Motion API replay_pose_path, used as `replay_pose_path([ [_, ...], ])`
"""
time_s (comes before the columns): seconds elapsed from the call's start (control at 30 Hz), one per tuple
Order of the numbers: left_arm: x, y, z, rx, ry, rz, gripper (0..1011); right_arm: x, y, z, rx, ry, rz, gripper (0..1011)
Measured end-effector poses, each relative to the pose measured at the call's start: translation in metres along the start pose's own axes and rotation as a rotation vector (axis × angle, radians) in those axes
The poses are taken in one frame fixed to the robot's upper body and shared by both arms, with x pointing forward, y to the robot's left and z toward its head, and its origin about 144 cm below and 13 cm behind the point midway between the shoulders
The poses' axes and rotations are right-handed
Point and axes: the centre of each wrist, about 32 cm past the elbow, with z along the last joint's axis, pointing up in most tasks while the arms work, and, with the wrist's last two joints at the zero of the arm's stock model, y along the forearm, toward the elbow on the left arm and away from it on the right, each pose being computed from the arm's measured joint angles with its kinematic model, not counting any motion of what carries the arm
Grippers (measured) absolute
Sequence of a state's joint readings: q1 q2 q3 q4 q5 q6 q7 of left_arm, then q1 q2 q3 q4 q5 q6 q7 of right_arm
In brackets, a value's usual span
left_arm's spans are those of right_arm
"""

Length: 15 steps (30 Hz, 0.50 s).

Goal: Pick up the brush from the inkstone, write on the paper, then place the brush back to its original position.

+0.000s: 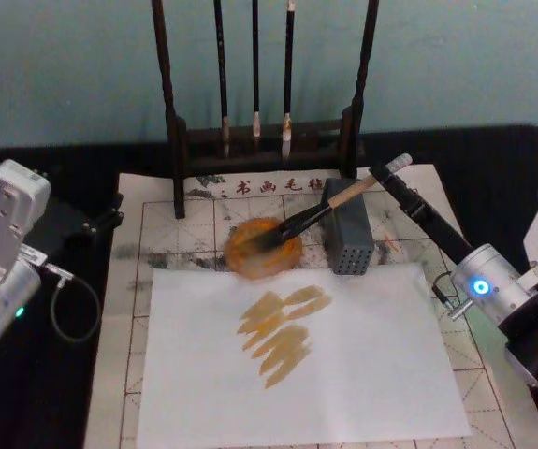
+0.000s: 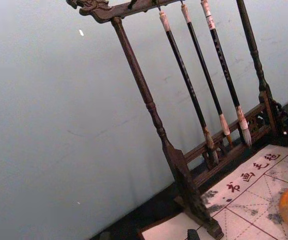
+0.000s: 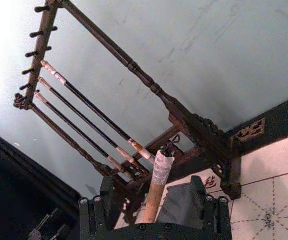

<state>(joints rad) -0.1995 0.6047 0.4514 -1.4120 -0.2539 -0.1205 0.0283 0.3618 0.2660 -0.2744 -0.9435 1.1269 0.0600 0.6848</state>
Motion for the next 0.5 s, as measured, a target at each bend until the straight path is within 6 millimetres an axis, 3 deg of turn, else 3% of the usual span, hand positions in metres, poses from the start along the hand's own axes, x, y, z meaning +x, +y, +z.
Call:
replay_pose_path([
  [0.5,0.0,0.0,0.0,0.0,0.0,0.0,1001,0.0009,0.0039,-0.0038,0.01,0.047,0.003,1000],
])
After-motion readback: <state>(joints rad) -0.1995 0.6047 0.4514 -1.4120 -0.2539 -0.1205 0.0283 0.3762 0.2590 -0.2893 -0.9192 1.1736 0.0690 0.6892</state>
